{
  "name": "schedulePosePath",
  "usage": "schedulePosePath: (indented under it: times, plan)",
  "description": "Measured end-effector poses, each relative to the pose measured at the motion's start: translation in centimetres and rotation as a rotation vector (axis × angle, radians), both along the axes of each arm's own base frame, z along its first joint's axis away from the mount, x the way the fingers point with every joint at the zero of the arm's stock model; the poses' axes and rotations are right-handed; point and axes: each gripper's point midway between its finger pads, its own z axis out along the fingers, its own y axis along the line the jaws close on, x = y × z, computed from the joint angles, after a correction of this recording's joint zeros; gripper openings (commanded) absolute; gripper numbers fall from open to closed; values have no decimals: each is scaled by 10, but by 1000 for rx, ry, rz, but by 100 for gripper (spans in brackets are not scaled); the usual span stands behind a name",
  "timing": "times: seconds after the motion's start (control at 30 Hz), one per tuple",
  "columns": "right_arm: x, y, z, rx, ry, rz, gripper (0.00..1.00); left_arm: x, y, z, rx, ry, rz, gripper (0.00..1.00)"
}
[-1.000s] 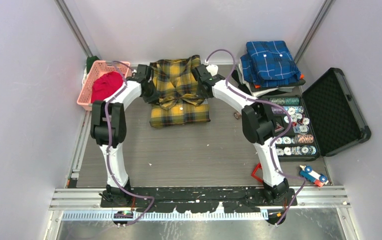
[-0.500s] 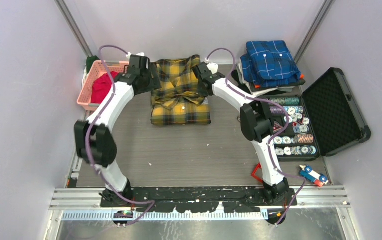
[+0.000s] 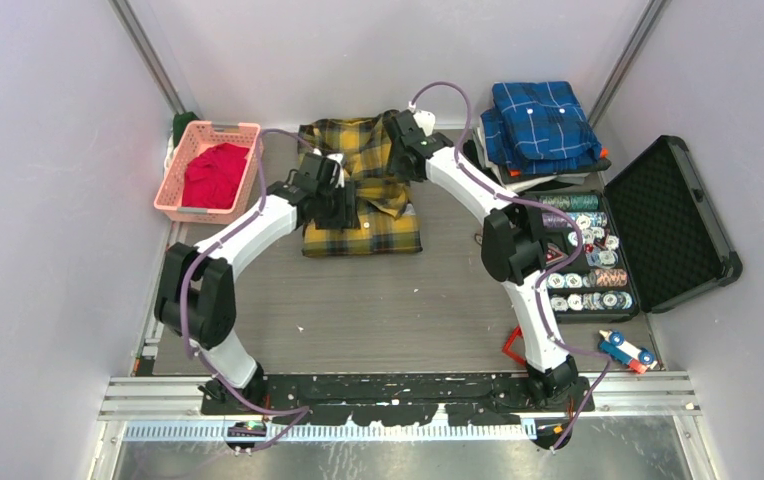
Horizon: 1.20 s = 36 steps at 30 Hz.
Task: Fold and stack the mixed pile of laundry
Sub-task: Fold the shirt at the center of the board.
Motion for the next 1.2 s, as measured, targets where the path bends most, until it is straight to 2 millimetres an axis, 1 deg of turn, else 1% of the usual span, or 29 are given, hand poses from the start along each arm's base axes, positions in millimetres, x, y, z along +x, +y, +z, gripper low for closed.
schedulePosePath:
  times: [0.03,0.1,0.17,0.27,0.33,0.4,0.43,0.5,0.53,0.6,0.67,0.73,0.8,0.87,0.93,0.97,1.03,1.1,1.13,1.17,1.2]
  plan:
    - [1,-1,2,-2,-2,2,54,-4,1,-11,8,28,-4,49]
    - [2,-2,6,-8,-7,9,54,-8,1,-22,14,57,-8,49]
    - [1,-5,10,-16,-6,16,53,-10,1,-23,13,61,-11,50]
    - [-8,-10,21,-9,4,29,45,-4,-1,-20,5,36,-10,49]
    - [-24,-13,31,11,15,47,38,-2,-1,-19,6,27,-8,49]
    - [-47,-20,41,33,29,62,32,-2,0,-19,7,24,-6,49]
    - [-56,-22,45,41,33,68,27,-2,0,-19,7,23,-5,49]
    - [-76,-22,54,62,29,86,18,-1,0,-22,9,18,-2,49]
    - [-84,-21,57,72,27,96,16,-1,1,-25,12,17,0,49]
    - [-102,-13,59,98,29,122,14,-2,3,-36,24,24,4,49]
    - [-116,-5,54,115,42,145,12,-1,4,-53,41,44,8,50]
    - [-127,2,42,125,65,164,11,2,5,-74,64,76,14,55]
    - [-140,9,26,125,102,184,10,2,5,-100,87,121,15,62]
    - [-149,12,12,119,140,193,9,7,3,-96,78,108,17,72]
    - [-151,14,7,121,151,195,9,9,2,-93,77,99,20,79]
    - [-151,16,6,123,156,195,9,8,2,-92,76,98,21,81]
    - [-151,18,6,129,155,197,9,6,3,-85,80,89,21,81]
    - [-151,23,7,139,146,207,9,3,7,-70,83,71,29,81]
    - [-151,24,8,143,141,210,9,2,10,-60,84,58,35,80]
    - [-152,26,9,145,140,214,9,0,13,-45,81,37,41,80]
    - [-153,29,9,150,137,220,9,0,13,-38,79,26,43,79]
